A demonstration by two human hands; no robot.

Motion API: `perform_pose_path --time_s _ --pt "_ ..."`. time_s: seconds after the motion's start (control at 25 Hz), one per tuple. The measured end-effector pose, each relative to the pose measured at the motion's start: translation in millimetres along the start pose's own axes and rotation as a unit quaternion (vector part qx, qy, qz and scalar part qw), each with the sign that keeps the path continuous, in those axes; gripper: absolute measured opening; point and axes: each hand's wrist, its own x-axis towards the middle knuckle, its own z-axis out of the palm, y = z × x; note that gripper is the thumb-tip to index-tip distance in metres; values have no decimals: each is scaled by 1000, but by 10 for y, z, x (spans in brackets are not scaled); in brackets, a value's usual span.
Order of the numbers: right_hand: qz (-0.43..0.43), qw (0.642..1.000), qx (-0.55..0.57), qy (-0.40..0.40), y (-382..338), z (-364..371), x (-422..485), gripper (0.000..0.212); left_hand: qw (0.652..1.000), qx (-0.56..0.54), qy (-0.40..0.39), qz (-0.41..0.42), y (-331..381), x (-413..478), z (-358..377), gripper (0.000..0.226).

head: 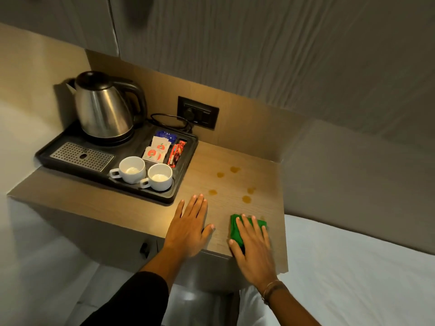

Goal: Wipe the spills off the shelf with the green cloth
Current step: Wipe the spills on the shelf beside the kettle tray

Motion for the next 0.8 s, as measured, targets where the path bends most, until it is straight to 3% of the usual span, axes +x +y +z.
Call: perform_pose_path --time_s 0.32,0.56,0.72,0.8 --pt "-64 998 -4 -23 444 -73 -37 58 1000 -6 12 -10 -16 10 105 77" --pt "-3 999 40 11 309 -303 857 54 1000 -2 24 -7 -50 35 158 77" --pt "-97 994 36 -21 583 -230 429 57 999 -11 29 -5 -76 29 191 76" --pt "-96 994 40 -14 825 -287 435 56 1000 -11 28 -4 -67 28 200 76"
